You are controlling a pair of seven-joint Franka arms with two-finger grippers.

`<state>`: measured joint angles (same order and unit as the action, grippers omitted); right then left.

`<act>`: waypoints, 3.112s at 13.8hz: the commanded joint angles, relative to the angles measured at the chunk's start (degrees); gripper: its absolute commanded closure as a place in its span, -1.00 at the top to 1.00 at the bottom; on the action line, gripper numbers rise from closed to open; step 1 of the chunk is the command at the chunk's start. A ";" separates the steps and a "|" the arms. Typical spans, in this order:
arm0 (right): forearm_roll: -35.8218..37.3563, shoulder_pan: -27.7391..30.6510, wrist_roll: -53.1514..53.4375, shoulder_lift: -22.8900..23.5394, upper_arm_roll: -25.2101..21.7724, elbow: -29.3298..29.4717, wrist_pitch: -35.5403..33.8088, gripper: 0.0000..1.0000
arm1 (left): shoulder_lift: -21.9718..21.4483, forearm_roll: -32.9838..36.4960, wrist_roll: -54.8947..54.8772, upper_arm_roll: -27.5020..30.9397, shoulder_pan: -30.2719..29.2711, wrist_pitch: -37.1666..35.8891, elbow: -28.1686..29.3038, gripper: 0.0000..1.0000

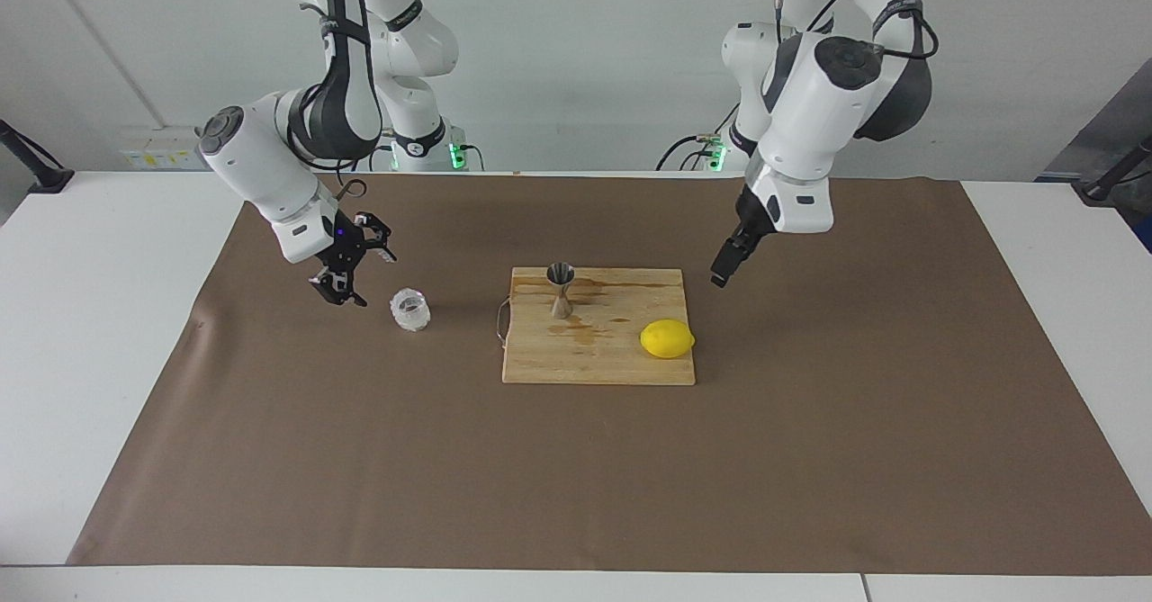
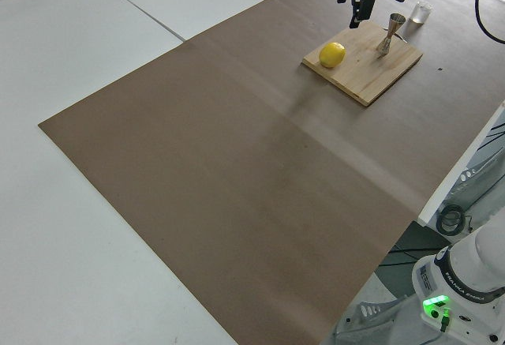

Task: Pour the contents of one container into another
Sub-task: 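Retract the left gripper while the right gripper reaches the white cup, then close the right gripper around the small white cup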

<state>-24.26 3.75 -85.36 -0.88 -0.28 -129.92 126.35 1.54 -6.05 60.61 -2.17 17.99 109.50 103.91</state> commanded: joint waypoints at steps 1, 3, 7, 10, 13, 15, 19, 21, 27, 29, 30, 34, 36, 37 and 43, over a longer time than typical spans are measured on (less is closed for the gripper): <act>-5.09 1.70 -6.91 1.76 0.45 -1.91 3.80 1.00 | -4.78 0.61 -12.32 -0.65 -5.32 -4.98 2.35 1.00; -6.06 1.52 -8.06 2.72 0.54 -3.58 6.36 1.00 | -5.49 0.60 -18.57 -0.65 -8.92 -6.84 2.26 1.00; -7.56 0.82 -10.79 4.83 0.63 -5.17 10.84 1.00 | -6.11 0.60 -34.47 -0.56 -14.11 -7.73 1.82 1.00; -11.32 -2.08 -12.89 6.06 0.63 -6.22 14.00 1.00 | -6.02 0.87 -45.54 -0.38 -16.49 -7.81 1.47 1.00; -13.71 -3.49 -14.83 6.33 0.63 -7.19 16.39 1.00 | -5.93 6.99 -56.00 -0.21 -16.49 -8.95 0.77 1.00; -13.88 -3.58 -14.83 6.42 0.63 -7.19 16.47 1.00 | -5.76 7.90 -62.78 -0.12 -16.58 -10.79 -0.19 1.00; -13.89 -3.49 -14.75 6.68 0.63 -7.19 17.09 1.00 | -3.04 7.38 -63.34 -0.12 -17.63 -15.89 -7.65 1.00; -13.89 -3.49 -14.75 7.21 0.63 -7.28 17.09 1.00 | -2.85 7.28 -63.34 -0.12 -17.90 -16.25 -7.68 1.00; -13.97 -3.49 -14.75 7.21 0.63 -7.19 16.83 -0.12 | -3.74 7.28 -63.16 -0.29 -17.28 -14.67 -5.56 1.00; -13.97 -3.49 -14.75 7.21 0.63 -7.10 16.74 -0.57 | -3.12 6.24 -62.72 -0.56 -17.20 -15.80 -7.92 1.00; -13.97 -3.49 -14.75 7.21 0.72 -7.02 16.65 -0.68 | -3.12 4.58 -62.63 -0.38 -17.28 -16.86 -8.89 1.00; -14.06 -4.80 -14.57 6.86 0.98 -5.44 16.56 -0.75 | -3.64 3.94 -62.72 -0.47 -17.20 -17.83 -9.26 1.00; -13.97 -6.64 -14.22 6.42 1.07 -3.86 16.48 -1.00 | -4.00 4.03 -62.81 -0.30 -17.28 -18.18 -8.90 1.00; -14.06 -7.96 -13.00 6.33 0.98 -3.50 16.48 -1.00 | -4.09 4.03 -62.98 -0.29 -17.28 -19.49 -8.99 1.00; -13.01 -13.24 -4.91 4.23 1.07 -1.83 16.30 -1.00 | -4.96 4.21 -62.98 -0.47 -17.20 -20.39 -8.20 1.00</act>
<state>-36.83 -8.68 -92.38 4.40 0.66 -132.02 142.82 -2.46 -1.42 -1.73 -2.56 0.88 90.02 95.28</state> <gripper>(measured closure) 0.524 0.000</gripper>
